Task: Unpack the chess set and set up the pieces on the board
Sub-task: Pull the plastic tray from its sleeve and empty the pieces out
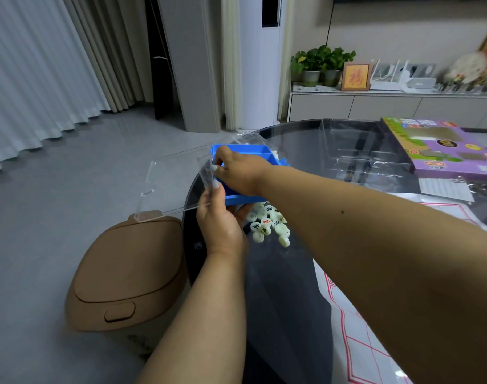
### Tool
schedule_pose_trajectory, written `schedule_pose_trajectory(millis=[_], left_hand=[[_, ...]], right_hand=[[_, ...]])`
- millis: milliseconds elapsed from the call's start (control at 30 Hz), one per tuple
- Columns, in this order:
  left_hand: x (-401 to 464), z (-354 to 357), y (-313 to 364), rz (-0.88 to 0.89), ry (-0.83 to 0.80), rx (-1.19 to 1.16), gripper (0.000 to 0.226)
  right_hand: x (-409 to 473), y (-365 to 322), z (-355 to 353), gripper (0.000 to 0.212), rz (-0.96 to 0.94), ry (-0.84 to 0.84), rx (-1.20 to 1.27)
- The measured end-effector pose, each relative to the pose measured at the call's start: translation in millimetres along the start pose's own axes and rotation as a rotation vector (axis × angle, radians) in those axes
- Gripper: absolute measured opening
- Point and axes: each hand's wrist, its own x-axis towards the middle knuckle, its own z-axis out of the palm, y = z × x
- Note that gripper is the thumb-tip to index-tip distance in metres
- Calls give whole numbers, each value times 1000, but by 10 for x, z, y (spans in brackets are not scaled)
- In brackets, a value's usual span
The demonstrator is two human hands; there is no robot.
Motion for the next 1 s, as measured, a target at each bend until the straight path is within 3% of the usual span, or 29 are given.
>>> schedule_pose_trajectory(millis=[200,367,667,800,1000], left_hand=[[-11,-9,26,9,-39,18,35],[-22,-2,30,3,-48,1,35],[12,-23,-2,-21,-49,-8,32],[25,-24,7,-19,-42,-31,31],[2,-13,2,-15,-35,-21,34]], right_hand=[[-22,-16,-26,37,-34,-2,-131],[21,24,10,32,-30,41,7],[17,-20,-16,37,44,-2,-135],[-17,-48,-33,37,-10,-10,-108],[-14,9,-34,24,-22,-6,-96]])
